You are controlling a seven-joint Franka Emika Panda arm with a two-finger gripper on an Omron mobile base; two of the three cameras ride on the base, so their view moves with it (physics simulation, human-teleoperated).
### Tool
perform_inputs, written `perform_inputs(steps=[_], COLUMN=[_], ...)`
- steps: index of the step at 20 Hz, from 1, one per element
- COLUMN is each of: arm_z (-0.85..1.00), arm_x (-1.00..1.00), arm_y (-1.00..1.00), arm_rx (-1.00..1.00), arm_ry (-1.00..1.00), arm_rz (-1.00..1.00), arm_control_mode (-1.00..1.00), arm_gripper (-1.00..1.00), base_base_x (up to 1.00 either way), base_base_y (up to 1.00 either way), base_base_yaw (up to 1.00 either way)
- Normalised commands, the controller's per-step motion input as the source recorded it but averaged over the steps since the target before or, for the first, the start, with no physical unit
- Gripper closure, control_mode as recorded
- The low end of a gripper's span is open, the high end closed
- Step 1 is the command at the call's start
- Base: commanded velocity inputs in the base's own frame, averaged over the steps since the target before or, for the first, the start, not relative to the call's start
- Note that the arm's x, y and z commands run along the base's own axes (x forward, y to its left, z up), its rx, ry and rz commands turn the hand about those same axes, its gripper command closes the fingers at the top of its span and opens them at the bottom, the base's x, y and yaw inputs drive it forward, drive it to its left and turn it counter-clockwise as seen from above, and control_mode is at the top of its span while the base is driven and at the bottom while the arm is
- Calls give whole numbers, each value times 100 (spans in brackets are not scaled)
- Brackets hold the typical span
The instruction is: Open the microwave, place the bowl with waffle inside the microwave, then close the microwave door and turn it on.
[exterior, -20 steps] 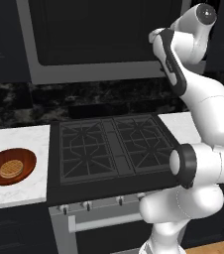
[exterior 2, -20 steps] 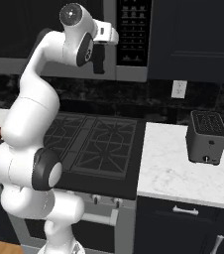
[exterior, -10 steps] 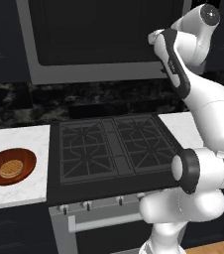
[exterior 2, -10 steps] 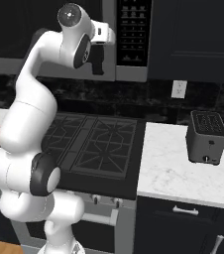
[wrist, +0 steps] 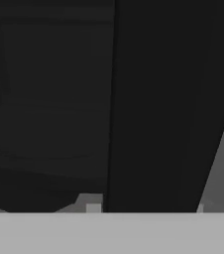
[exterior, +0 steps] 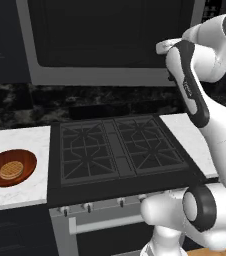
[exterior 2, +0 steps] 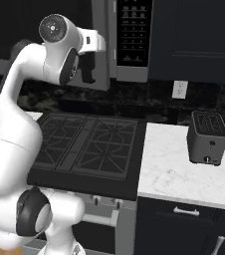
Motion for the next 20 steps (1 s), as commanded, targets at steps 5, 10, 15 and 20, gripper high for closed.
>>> perform_inputs(steps=[5,10,15,20], arm_z=[18,15,6,-17], arm_x=[-95,-94,-100,-98], arm_y=[100,100,100,100], arm_rx=[-5,0,1,4], arm_ry=[-2,0,-3,-6], arm_rz=[0,-3,-2,0], arm_control_mode=[-100,-100,-100,-100], arm_gripper=[100,100,100,100], base_base_x=[0,0,0,0], base_base_y=[0,0,0,0], base_base_yaw=[0,0,0,0])
